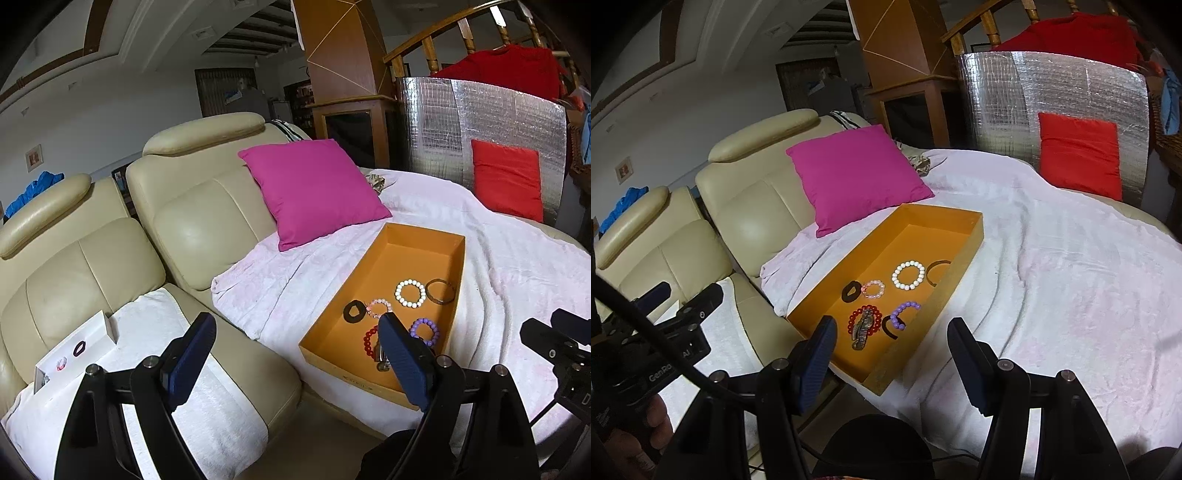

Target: Organize jewelry

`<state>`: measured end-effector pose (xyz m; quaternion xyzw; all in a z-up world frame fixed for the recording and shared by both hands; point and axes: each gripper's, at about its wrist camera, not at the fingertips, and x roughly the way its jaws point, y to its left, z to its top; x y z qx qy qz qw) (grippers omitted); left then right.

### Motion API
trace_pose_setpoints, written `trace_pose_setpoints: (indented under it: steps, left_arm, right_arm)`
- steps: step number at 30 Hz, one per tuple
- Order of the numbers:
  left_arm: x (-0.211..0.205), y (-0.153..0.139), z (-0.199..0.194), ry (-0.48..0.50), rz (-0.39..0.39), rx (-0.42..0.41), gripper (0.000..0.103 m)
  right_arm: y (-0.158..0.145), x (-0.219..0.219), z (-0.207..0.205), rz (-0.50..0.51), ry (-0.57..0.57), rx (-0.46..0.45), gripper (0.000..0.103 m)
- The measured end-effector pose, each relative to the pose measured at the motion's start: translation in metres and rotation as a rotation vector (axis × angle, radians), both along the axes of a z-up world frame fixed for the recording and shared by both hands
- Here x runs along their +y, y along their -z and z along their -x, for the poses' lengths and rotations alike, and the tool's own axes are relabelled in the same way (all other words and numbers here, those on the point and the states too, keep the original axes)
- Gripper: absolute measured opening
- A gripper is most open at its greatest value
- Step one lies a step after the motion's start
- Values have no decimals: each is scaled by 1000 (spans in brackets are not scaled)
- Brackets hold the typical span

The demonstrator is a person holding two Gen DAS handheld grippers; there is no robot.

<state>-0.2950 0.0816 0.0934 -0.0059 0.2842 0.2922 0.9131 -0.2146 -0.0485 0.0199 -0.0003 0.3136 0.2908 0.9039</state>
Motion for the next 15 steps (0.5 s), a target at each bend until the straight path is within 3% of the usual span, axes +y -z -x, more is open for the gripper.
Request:
trace_pose_setpoints:
  steps: [15]
  left_arm:
    - [5, 1, -2, 0, -8, 9, 90]
  right_arm:
    - [0, 8, -3, -6, -7, 1, 66]
